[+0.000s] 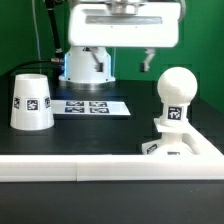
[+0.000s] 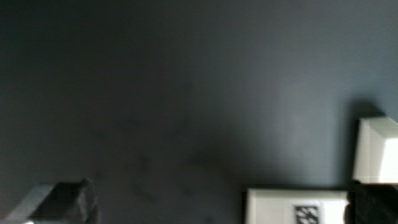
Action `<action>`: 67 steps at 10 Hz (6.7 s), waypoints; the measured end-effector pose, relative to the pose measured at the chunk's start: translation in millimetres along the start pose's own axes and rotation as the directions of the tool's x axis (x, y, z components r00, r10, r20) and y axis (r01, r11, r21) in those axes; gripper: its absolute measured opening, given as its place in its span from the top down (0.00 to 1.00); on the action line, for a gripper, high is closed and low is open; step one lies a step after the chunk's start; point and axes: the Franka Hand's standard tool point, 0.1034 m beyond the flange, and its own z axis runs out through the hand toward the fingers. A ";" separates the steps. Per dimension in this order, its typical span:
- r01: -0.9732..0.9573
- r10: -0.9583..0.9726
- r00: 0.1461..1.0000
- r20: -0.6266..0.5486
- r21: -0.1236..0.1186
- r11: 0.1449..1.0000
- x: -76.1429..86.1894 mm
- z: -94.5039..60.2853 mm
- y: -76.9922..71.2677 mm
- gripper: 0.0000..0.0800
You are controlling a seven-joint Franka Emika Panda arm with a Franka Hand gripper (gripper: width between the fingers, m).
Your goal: Assemble lamp
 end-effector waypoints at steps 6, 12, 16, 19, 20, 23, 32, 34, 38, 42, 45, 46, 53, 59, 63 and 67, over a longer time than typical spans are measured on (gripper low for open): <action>0.029 -0.029 0.999 0.019 -0.003 1.000 -18.5 1.4 81.3 0.13; 0.066 -0.066 0.997 0.030 -0.006 0.998 -22.2 4.2 112.5 0.13; 0.095 -0.094 0.995 0.038 -0.013 0.995 -28.5 16.3 125.2 0.13; 0.128 -0.127 0.991 0.052 -0.029 0.991 -32.6 30.8 133.4 0.13; 0.128 -0.127 0.990 0.056 -0.030 0.991 -34.1 33.1 134.6 0.13; 0.129 -0.127 0.990 0.060 -0.030 0.991 -35.3 34.6 134.7 0.44; 0.130 -0.128 0.990 0.059 -0.030 0.991 -34.7 34.2 134.2 0.95; 0.052 -0.052 0.995 0.085 -0.003 0.999 -34.0 27.0 110.4 0.95; -0.033 0.028 0.995 0.094 0.055 0.998 16.6 -16.1 48.9 0.94; -0.156 0.147 0.981 0.124 0.062 0.986 89.1 -48.3 12.4 0.94; -0.162 0.151 0.975 0.161 0.053 0.985 106.6 -45.5 15.8 0.94; -0.161 0.151 0.975 0.162 0.053 0.985 106.4 -45.0 15.7 0.94; -0.295 0.277 0.946 0.170 0.086 0.952 156.2 -113.9 -50.4 0.94; -0.325 0.310 0.936 0.165 0.074 0.943 173.0 -97.4 -105.5 0.94; -0.304 0.292 0.945 0.149 0.066 0.950 166.5 -58.3 -119.7 0.94; -0.274 0.264 0.955 0.133 0.061 0.960 157.4 -29.3 -118.6 0.94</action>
Offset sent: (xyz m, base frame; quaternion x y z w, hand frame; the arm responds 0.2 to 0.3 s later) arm -0.0184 -0.0883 -0.0036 0.0223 0.0040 -0.0085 0.9997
